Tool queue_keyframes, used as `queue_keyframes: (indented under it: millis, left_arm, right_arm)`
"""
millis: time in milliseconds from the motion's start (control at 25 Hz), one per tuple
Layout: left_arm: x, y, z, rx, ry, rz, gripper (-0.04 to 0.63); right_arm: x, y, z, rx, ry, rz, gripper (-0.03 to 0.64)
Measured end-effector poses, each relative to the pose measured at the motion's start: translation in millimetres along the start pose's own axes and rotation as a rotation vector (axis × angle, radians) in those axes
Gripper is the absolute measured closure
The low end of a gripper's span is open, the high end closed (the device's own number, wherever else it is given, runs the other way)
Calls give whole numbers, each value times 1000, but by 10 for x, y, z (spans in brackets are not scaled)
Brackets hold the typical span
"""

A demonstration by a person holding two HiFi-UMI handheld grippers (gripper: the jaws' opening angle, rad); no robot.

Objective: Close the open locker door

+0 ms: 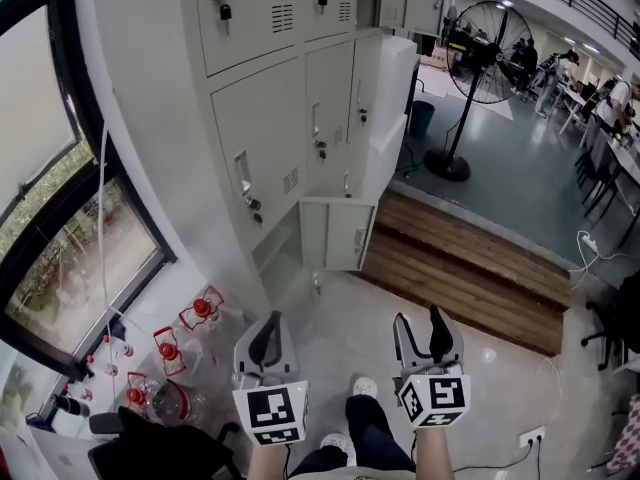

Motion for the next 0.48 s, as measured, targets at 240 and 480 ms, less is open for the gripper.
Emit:
queue_keyframes:
  millis: [240, 480]
  left_arm:
    - [20, -34, -457, 42, -3, 5, 594]
    - [141, -124, -1003, 85, -24, -1, 594]
  right_arm:
    - [-124, -230, -473, 31, 1, -4, 364]
    - [-147, -539, -1077, 80, -21, 6, 364]
Point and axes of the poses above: the fingertips, and each gripper's own axes: z backward along the fingers, y to its left, x out of its top, the point moved 3 cm from there along z, backward along the fingers, and after that the axes turned 15 degrees about z, right-handed, at the moved point
